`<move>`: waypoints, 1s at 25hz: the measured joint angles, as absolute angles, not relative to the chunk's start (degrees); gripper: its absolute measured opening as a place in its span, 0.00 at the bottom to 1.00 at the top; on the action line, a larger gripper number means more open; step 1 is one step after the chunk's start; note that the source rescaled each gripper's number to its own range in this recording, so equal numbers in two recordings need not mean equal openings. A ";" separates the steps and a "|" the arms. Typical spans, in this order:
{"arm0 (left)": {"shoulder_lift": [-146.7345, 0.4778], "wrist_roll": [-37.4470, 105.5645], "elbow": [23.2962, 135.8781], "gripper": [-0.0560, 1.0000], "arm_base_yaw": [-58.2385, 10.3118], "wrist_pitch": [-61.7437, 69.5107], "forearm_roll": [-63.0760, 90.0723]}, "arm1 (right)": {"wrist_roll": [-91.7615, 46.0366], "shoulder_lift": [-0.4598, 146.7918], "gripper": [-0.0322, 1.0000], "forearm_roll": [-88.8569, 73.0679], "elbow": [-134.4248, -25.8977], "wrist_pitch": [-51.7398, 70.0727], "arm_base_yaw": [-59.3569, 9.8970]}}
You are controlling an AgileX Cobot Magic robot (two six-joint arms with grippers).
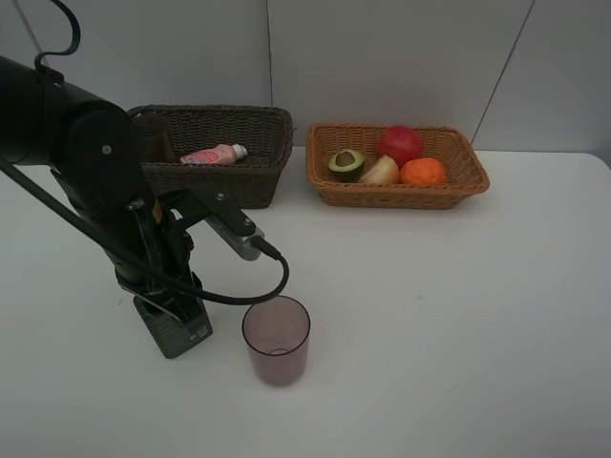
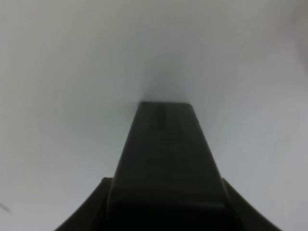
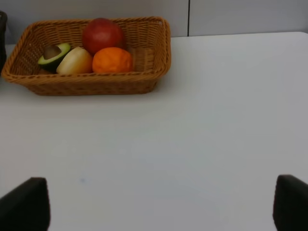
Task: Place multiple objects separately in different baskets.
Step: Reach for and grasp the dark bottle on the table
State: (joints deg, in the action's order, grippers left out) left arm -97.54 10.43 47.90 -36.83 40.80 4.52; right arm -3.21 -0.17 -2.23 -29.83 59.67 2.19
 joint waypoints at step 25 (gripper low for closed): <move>-97.14 6.36 69.60 0.55 -35.29 63.98 3.27 | -3.21 -0.17 0.93 -2.23 -29.83 59.67 2.19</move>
State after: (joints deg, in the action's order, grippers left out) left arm -97.14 6.36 69.60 -35.29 63.98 3.27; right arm -3.21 -0.17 -2.23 -29.83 59.67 2.19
